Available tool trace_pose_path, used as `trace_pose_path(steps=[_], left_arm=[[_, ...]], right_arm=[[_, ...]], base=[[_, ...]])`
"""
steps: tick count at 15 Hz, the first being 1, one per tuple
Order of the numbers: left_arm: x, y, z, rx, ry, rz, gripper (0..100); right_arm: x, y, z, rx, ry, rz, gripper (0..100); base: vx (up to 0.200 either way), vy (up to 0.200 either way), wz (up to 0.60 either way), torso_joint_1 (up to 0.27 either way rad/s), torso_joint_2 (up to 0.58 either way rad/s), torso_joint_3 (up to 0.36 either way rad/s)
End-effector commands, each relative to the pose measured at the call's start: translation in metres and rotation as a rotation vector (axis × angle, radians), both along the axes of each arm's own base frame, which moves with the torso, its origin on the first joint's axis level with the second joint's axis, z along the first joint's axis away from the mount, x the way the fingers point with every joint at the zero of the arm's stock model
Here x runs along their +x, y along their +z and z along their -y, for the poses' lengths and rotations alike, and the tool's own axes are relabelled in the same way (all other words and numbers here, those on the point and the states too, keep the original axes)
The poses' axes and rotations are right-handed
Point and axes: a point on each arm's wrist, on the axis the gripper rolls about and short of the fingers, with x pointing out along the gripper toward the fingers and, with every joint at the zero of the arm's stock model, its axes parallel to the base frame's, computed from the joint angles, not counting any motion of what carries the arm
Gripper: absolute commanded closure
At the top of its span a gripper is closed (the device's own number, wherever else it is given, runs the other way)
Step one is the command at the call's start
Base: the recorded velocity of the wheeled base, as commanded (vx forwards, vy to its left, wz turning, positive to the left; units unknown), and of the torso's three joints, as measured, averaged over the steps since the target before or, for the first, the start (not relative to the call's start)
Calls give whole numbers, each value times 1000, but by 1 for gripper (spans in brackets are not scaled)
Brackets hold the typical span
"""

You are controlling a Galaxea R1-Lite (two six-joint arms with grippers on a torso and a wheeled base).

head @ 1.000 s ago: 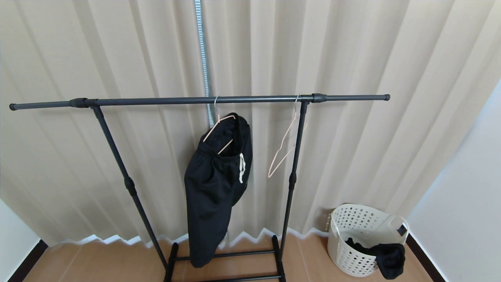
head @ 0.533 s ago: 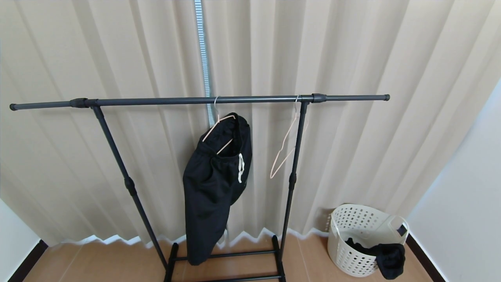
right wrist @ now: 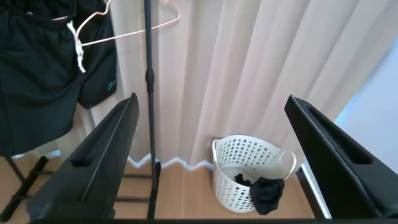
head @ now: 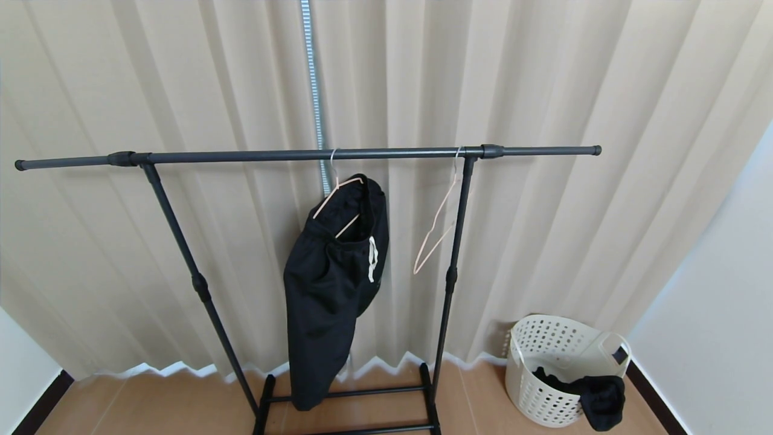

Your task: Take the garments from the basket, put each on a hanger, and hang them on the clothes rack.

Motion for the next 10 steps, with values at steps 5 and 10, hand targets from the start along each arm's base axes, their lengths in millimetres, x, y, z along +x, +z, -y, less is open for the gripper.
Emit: trace_pose_path(steps=[5,10], left_arm=[[-1,-1,0,7,-16,11,0],[-1,0,0,7,-21,11,0]], right_arm=[[-2,0,0,75,-3,31,0],[-2,-1,-1,75,21,25,0]], base=[[0,0,0,0,0,0],[0,0,0,0,0,0]])
